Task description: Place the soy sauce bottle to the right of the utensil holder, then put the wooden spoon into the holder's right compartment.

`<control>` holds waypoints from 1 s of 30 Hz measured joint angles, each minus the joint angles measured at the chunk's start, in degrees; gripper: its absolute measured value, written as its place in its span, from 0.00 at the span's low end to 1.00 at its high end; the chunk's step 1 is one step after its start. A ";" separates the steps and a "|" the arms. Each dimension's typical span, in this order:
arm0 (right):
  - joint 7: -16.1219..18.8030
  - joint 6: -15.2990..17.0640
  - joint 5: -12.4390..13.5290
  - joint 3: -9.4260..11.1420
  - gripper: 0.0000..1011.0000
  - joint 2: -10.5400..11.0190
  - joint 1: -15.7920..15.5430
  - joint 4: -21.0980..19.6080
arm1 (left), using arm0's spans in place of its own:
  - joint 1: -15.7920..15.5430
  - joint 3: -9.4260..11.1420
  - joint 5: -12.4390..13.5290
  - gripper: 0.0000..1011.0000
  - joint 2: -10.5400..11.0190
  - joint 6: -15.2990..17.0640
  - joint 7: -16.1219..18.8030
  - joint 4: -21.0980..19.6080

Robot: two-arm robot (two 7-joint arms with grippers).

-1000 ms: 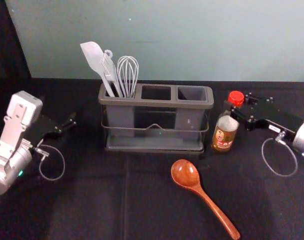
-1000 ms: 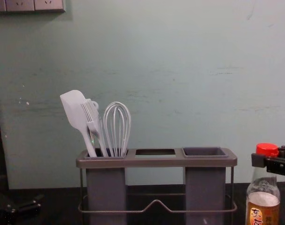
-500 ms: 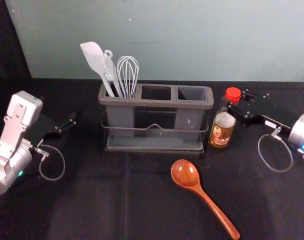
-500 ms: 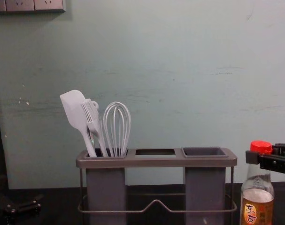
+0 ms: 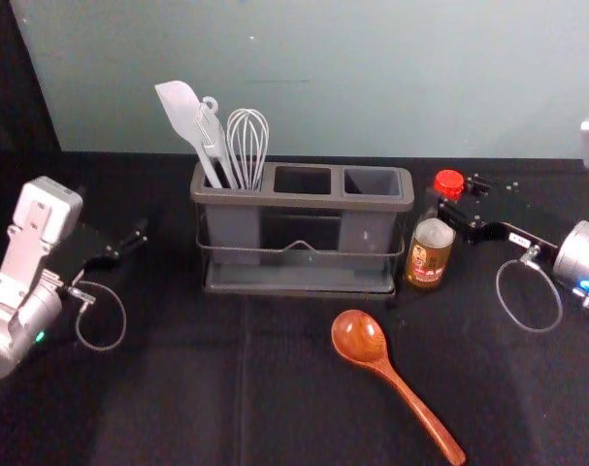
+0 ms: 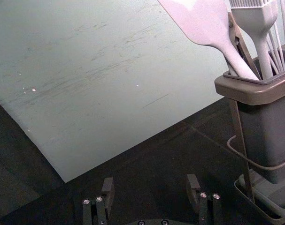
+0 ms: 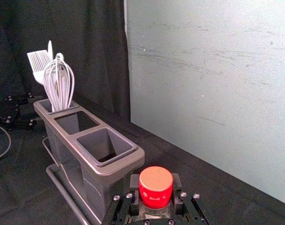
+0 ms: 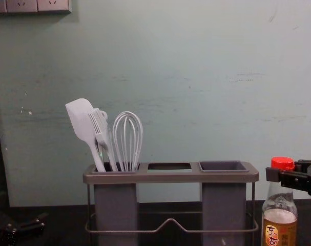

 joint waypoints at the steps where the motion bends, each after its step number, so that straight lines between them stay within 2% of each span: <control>1: -0.01 0.00 0.00 0.01 0.38 -0.02 0.01 0.04 | 0.00 0.00 0.00 0.99 0.00 0.00 0.00 0.00; 25: -0.10 -0.19 0.12 0.34 0.38 -0.22 -0.03 0.67 | 0.00 0.00 0.00 0.99 0.00 0.00 0.00 0.00; 30: -0.15 -0.11 0.08 0.32 0.51 -0.20 -0.07 0.68 | 0.00 0.00 0.00 0.99 0.00 0.00 0.00 0.00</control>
